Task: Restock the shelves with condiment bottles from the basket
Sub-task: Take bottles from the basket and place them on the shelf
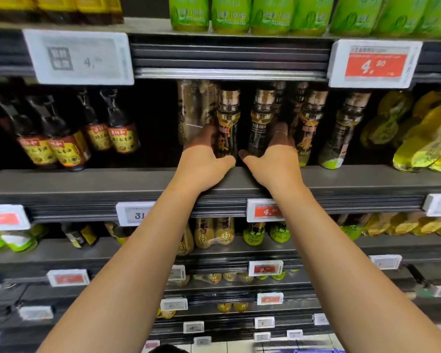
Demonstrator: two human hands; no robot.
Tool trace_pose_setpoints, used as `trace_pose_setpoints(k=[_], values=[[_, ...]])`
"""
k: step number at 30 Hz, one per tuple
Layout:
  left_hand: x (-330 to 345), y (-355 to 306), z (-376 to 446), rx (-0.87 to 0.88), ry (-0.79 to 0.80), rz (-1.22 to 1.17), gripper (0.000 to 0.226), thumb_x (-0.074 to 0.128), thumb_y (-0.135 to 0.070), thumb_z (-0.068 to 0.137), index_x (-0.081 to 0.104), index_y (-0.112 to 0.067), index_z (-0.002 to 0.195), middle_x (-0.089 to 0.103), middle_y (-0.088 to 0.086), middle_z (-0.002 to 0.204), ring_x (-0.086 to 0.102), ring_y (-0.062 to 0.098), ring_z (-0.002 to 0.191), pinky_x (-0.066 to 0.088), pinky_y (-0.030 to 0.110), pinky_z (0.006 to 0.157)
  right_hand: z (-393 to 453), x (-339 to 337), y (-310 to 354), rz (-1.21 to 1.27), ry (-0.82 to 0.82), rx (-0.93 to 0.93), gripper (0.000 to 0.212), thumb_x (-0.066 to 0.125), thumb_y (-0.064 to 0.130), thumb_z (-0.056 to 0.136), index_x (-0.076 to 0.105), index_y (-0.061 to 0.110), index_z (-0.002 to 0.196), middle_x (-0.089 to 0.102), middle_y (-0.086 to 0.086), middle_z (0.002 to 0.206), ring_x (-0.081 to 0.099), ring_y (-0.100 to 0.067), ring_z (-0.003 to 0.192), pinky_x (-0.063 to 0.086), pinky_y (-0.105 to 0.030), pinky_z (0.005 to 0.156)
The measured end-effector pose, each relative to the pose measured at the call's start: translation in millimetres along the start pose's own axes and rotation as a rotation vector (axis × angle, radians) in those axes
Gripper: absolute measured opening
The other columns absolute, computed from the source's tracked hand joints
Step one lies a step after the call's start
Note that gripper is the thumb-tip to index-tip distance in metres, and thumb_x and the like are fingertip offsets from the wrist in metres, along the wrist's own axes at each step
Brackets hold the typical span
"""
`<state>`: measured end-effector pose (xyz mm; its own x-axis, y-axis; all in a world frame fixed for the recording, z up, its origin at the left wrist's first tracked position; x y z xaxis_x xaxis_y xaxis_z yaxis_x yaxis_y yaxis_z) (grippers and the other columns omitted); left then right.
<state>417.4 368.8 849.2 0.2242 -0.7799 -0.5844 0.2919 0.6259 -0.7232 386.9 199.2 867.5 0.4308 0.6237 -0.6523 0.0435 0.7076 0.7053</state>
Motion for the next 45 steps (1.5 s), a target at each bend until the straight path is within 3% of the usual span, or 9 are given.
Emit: trace_pose_setpoints(k=[7, 17, 21, 23, 26, 31, 35, 40, 45], values=[[2.0, 4.1, 5.4, 0.011, -0.008, -0.008, 0.054, 0.081, -0.037, 0.072, 0.053, -0.036, 0.118, 0.066, -0.012, 0.113, 0.061, 0.009, 0.096, 0.041, 0.016, 0.074, 1.5, -0.8, -16.8, 0.159, -0.036, 0.046, 0.063, 0.078, 0.035, 0.080, 0.049, 0.016, 0.133, 0.056, 0.002, 0.105, 0.057, -0.022, 0.095, 0.042, -0.025, 0.076], [1.4, 0.2, 3.8, 0.012, -0.004, -0.028, 0.060, 0.084, -0.034, 0.074, 0.054, -0.033, 0.125, 0.068, -0.008, 0.121, 0.064, 0.011, 0.106, 0.055, 0.029, 0.093, -2.2, -3.4, -11.2, 0.101, 0.005, -0.021, 0.086, 0.080, 0.042, 0.080, 0.037, 0.017, 0.150, 0.055, -0.010, 0.136, 0.054, -0.029, 0.121, 0.041, -0.026, 0.086], [-16.0, -15.7, -11.1, 0.077, -0.237, 0.050, 0.044, 0.075, -0.038, 0.077, 0.064, -0.022, 0.116, 0.069, -0.009, 0.090, 0.062, 0.003, 0.078, 0.039, -0.001, 0.067, -10.9, -13.9, -12.6, 0.068, 0.003, -0.037, 0.060, 0.079, 0.041, 0.082, 0.052, 0.018, 0.130, 0.063, -0.007, 0.119, 0.060, -0.027, 0.111, 0.045, -0.026, 0.083], [-21.1, -31.4, -28.2, 0.144, -0.401, 0.086, 0.029, 0.067, -0.036, 0.080, 0.070, -0.016, 0.100, 0.058, -0.013, 0.073, 0.054, 0.004, 0.067, 0.042, 0.008, 0.062, -18.9, -24.9, -20.2, 0.044, -0.038, -0.059, 0.042, 0.077, 0.042, 0.083, 0.057, 0.019, 0.112, 0.063, -0.002, 0.105, 0.062, -0.024, 0.104, 0.051, -0.031, 0.081], [-0.3, -57.7, -47.5, 0.258, -0.289, 0.061, 0.026, 0.067, -0.034, 0.086, 0.064, -0.015, 0.103, 0.056, -0.010, 0.088, 0.062, 0.011, 0.080, 0.053, 0.024, 0.069, -24.6, -45.5, -37.9, 0.030, -0.149, -0.055, 0.038, 0.072, 0.039, 0.085, 0.058, 0.015, 0.110, 0.066, -0.005, 0.102, 0.065, -0.024, 0.095, 0.055, -0.036, 0.081], [37.4, -79.9, -56.1, 0.180, -0.205, 0.153, 0.062, 0.069, -0.026, 0.090, 0.044, -0.005, 0.143, 0.053, 0.003, 0.104, 0.054, 0.016, 0.094, 0.030, 0.015, 0.076, -19.1, -63.1, -53.6, -0.036, -0.247, -0.030, 0.040, 0.071, 0.033, 0.086, 0.056, 0.008, 0.113, 0.061, -0.008, 0.100, 0.058, -0.020, 0.089, 0.042, -0.027, 0.071], [51.1, -82.1, -48.1, 0.066, -0.186, 0.180, 0.078, 0.067, -0.023, 0.094, 0.023, -0.007, 0.157, 0.060, 0.014, 0.117, 0.060, 0.026, 0.107, 0.039, 0.024, 0.078, -6.2, -61.0, -55.8, -0.072, -0.216, -0.004, 0.031, 0.072, 0.032, 0.086, 0.052, 0.013, 0.100, 0.056, 0.000, 0.084, 0.046, -0.005, 0.069, 0.038, -0.016, 0.059], [59.5, -79.2, -37.5, -0.004, -0.178, 0.313, 0.057, 0.068, -0.026, 0.094, 0.047, -0.001, 0.141, 0.062, 0.012, 0.105, 0.064, 0.026, 0.095, 0.040, 0.027, 0.068, 11.7, -52.7, -58.0, -0.024, -0.143, 0.005, 0.067, 0.072, 0.027, 0.090, 0.042, 0.008, 0.147, 0.066, -0.011, 0.104, 0.056, -0.021, 0.094, 0.038, -0.022, 0.078], [60.1, -87.4, -37.6, 0.095, -0.211, 0.343, 0.040, 0.081, -0.028, 0.085, 0.062, -0.001, 0.108, 0.063, 0.014, 0.087, 0.063, 0.033, 0.078, 0.036, 0.032, 0.060, 14.4, -48.3, -63.2, 0.031, -0.137, -0.018, 0.064, 0.078, 0.033, 0.087, 0.049, 0.012, 0.139, 0.065, -0.013, 0.117, 0.062, -0.032, 0.107, 0.048, -0.030, 0.083]])
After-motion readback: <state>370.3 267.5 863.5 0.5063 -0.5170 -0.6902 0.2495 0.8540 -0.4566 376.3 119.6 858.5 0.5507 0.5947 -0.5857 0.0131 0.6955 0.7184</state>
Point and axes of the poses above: each hand's wrist, its own z-axis towards the middle knuckle, its own x-axis out of the palm, y = z × x, the point moved 4 cm from there along z, towards the middle knuckle
